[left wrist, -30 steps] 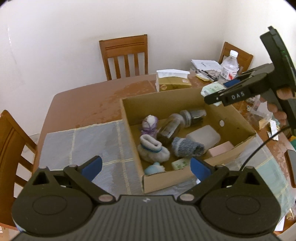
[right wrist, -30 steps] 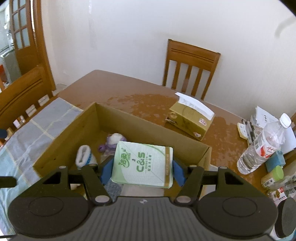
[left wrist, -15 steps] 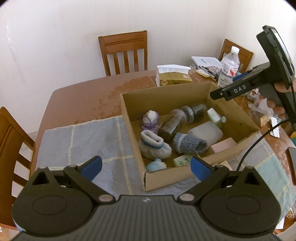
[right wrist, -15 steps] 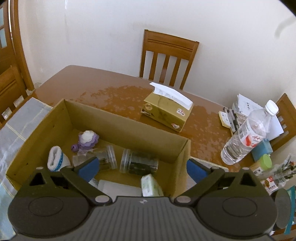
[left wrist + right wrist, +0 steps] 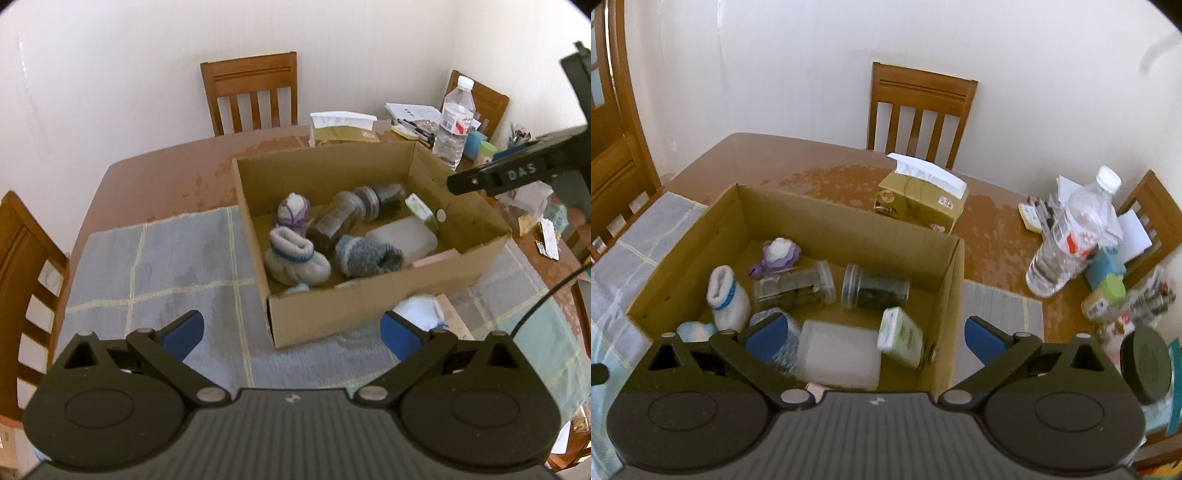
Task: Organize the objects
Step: 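Move the left tool to the clear plastic jar and the right tool to the pink knit sock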
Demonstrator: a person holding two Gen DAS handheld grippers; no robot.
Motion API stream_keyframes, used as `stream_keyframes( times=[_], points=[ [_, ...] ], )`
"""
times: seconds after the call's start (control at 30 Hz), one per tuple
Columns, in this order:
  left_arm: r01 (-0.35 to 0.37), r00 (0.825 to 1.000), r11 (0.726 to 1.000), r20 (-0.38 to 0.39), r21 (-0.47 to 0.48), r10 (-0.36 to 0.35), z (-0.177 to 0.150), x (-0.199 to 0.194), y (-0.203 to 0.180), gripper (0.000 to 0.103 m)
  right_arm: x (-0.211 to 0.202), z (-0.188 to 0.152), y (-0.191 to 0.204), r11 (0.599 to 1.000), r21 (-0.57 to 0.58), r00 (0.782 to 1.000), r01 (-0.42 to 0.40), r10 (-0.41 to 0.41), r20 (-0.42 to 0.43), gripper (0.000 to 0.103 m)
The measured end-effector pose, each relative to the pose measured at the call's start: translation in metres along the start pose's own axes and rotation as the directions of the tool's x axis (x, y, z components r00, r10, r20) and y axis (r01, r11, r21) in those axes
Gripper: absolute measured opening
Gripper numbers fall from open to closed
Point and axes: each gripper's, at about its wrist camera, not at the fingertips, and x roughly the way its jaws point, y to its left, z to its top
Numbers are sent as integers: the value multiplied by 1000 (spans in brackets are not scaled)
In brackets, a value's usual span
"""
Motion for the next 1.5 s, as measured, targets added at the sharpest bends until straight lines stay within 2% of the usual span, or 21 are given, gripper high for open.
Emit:
stream_keyframes(
  times=[0.23, 0.47, 0.7, 1.0, 1.23, 1.5],
  points=[
    [24, 999, 998, -26, -49, -25, -21, 0, -5, 101, -18, -36, 5, 998, 55, 1000, 12, -13, 23, 103],
    [22, 998, 999, -56, -25, -24, -45, 6, -15, 101, -25, -80, 19, 999, 32, 999, 28, -29, 29, 103],
    [79, 990, 997, -120, -6, -80, -70, 11, -25, 101, -18, -123, 34, 996, 38, 995, -78, 80, -52, 103],
    [168, 969, 983, -196, 75, -151, -93, 18, -38, 101, -23, -153, 63, 969, -39, 963, -243, 236, -133, 103],
    [147, 963, 985, -238, 89, -123, -103, 42, -41, 101, -10, -157, 82, 956, -12, 940, -294, 287, -187, 103],
    [84, 967, 994, -246, 75, -63, -111, 45, -20, 101, 16, -170, 95, 967, 25, 931, -253, 250, -267, 103]
  ],
)
